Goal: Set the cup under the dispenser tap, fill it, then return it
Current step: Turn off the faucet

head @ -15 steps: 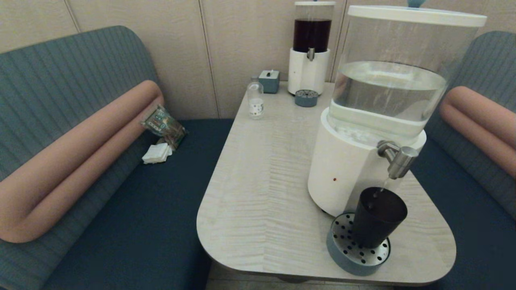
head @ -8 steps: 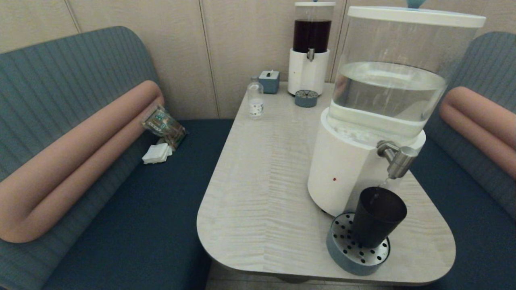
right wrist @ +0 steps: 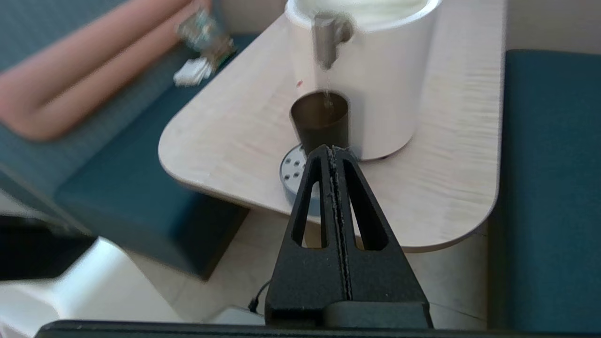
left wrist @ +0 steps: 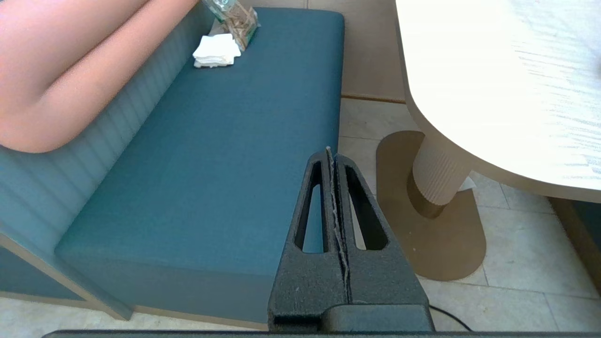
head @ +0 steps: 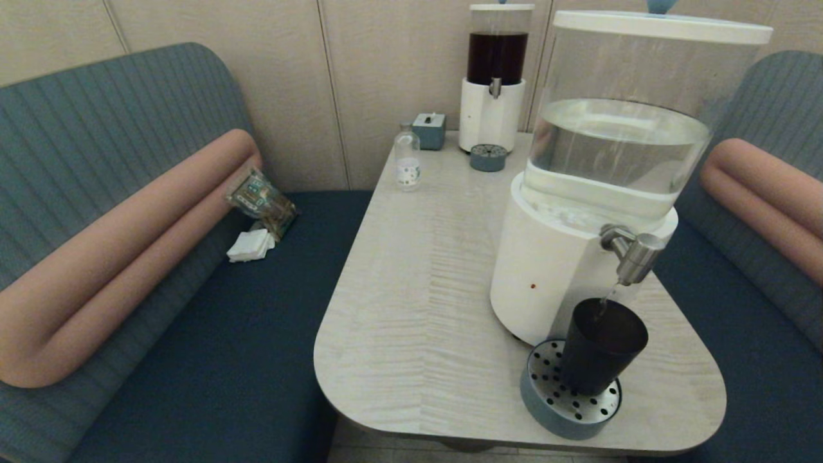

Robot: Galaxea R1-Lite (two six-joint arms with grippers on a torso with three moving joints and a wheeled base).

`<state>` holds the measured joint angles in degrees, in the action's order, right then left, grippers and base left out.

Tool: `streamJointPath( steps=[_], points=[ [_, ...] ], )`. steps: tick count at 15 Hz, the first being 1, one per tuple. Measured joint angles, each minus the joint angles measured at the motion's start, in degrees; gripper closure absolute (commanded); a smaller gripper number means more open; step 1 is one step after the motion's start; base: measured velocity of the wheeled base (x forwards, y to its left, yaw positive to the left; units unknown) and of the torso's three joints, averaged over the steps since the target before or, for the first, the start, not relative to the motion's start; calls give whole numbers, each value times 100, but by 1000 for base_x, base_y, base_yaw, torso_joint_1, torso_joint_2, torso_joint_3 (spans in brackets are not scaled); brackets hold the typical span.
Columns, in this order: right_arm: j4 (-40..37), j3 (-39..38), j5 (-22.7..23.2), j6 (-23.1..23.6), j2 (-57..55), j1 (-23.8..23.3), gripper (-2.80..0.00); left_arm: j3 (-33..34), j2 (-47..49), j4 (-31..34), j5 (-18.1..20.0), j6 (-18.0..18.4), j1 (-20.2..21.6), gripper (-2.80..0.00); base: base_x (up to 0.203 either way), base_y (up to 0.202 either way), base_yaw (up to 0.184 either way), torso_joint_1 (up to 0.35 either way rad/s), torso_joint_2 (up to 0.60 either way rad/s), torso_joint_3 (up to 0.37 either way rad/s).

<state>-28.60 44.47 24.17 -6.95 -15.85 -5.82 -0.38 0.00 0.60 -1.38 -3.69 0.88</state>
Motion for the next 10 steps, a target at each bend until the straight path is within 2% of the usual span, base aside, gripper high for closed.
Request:
streamJointPath(
  steps=[4, 7, 10],
  points=[
    [244, -504, -223, 160, 123, 693, 0, 2, 0, 0, 1, 0, -2, 0, 0, 0, 0, 0, 0, 0],
    [599, -1189, -362, 600, 583, 704, 0, 2, 0, 0, 0, -5, -4, 0, 0, 0, 0, 0, 0, 0],
    [1020, -1890, -1002, 949, 1098, 633, 0, 2, 0, 2, 0, 0, -4, 0, 0, 0, 0, 0, 0, 0]
  ],
)
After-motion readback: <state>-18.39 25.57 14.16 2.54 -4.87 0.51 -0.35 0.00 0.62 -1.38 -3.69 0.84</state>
